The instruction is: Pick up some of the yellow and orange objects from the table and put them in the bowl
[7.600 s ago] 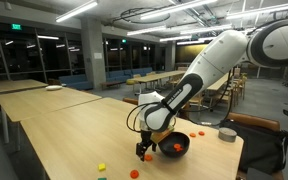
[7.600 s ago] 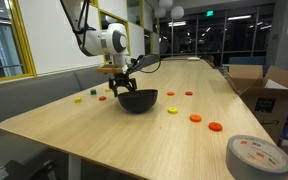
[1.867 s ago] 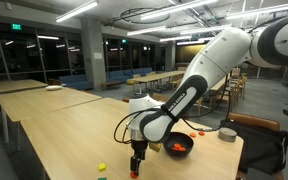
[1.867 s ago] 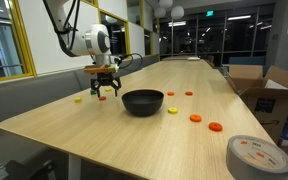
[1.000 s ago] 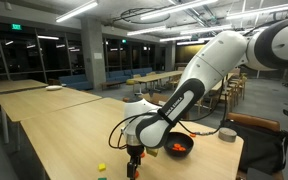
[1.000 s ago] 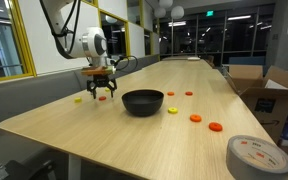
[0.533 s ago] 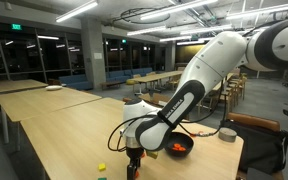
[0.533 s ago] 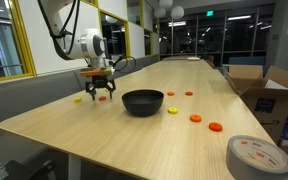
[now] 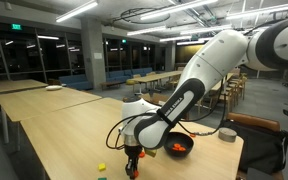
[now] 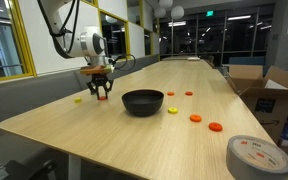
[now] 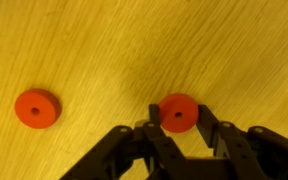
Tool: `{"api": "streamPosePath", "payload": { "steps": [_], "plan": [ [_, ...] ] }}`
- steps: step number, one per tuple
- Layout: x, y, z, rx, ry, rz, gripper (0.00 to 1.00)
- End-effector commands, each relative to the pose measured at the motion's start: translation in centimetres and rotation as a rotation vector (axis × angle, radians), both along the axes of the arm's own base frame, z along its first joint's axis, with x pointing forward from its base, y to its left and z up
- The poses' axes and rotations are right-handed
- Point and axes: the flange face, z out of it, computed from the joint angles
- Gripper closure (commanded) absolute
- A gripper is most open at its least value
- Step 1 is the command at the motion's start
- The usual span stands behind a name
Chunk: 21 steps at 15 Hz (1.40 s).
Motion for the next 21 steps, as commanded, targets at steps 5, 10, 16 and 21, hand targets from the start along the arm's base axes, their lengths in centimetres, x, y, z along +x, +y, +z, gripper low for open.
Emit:
{"api": "streamPosePath", "payload": {
  "steps": [5,10,16,21],
  "plan": [
    [-0.9,-1.8,4.1,-0.020,-0.043,-0.053,0.81],
    [-3.3,-6.5,9.2,-0.022,-0.115,-0.186,0.81],
    [-7.1,-13.8,11.3,-0.031,-0.142,-0.393,0.81],
    [-7.7,-19.6,9.9,-0.026,-0.111,-0.521,0.81]
  ]
}}
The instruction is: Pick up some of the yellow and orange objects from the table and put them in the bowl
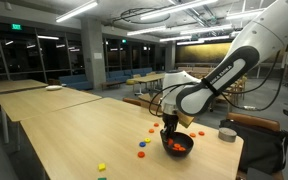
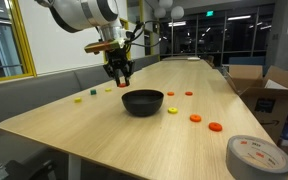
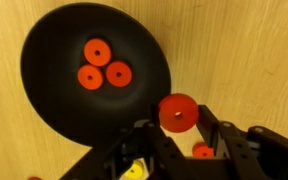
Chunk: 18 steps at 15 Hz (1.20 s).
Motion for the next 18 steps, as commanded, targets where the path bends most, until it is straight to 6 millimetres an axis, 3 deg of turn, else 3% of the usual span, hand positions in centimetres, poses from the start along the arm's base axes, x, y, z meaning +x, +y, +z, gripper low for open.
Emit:
{"api": "streamPosePath", "payload": {
  "steps": [1,6,7,9,12,14,18],
  "plan": [
    [-0.5,-3.6,-0.1,0.022,-0.024,-0.086,0.81],
    [0.2,-7.8,-0.6,0.035,-0.021,-0.180,0.80],
    [0.3,-8.3,-0.8,0.036,-0.012,-0.202,0.33],
    [0.5,-8.8,-1.1,0.039,-0.008,-0.215,0.26],
    [0.7,-8.9,-1.5,0.048,0.000,-0.235,0.01],
    [1.0,-8.3,-1.4,0.069,0.001,-0.235,0.00],
    [2.4,-4.6,-0.8,0.120,-0.012,-0.202,0.00]
  ]
}}
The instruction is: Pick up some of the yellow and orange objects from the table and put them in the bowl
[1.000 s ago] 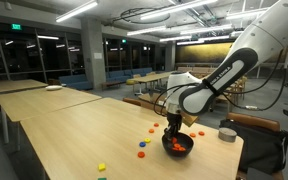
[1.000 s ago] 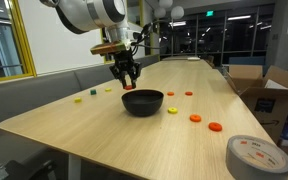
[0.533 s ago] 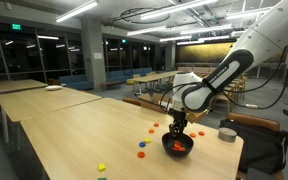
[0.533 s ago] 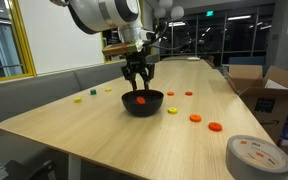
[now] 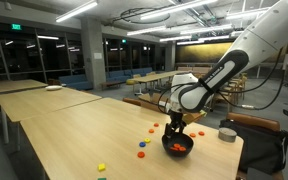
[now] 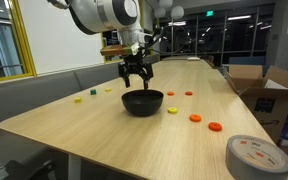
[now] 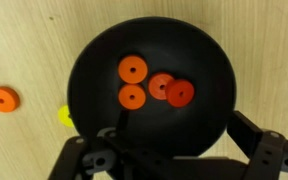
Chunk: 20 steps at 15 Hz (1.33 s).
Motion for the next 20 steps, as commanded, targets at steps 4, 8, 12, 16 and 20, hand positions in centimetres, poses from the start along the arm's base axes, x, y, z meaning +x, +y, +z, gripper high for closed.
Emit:
{"api": "streamPosePath", "payload": {
  "steps": [4,8,12,16,20],
  "plan": [
    [3.6,7.4,1.6,0.046,-0.052,0.116,0.00],
    [6.1,10.0,0.4,0.034,-0.037,0.174,0.00],
    [8.5,10.6,-1.6,0.027,-0.006,0.201,0.00],
    [10.6,11.0,-3.1,0.021,0.020,0.219,0.00],
    [12.1,11.1,-4.9,0.007,0.049,0.229,0.00]
  ]
}}
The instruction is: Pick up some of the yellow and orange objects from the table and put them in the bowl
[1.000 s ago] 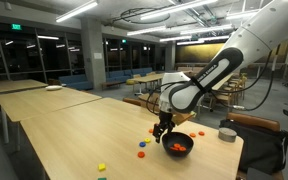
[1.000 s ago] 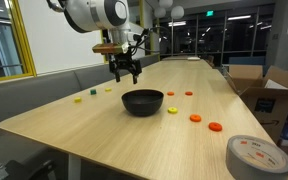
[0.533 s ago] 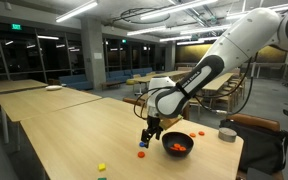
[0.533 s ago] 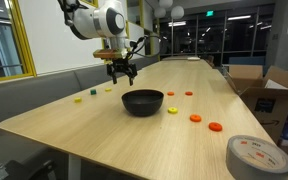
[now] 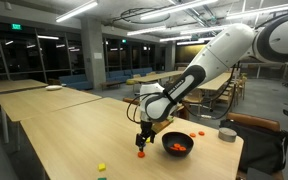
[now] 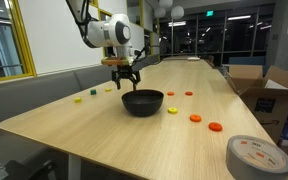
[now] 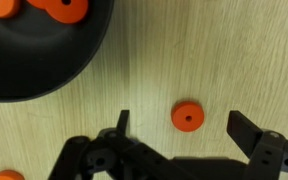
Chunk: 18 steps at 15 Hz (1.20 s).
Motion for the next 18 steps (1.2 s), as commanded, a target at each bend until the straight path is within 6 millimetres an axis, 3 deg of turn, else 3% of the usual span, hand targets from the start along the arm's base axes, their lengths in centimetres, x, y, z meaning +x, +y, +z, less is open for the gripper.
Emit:
{"api": "streamPosePath", "payload": {
  "steps": [1,7,18],
  "plan": [
    [2.1,0.3,-1.0,-0.027,0.018,0.023,0.00],
    [3.1,0.4,-3.0,-0.018,0.027,0.018,0.00],
    [3.5,1.9,-3.7,-0.017,0.021,0.031,0.00]
  ]
}}
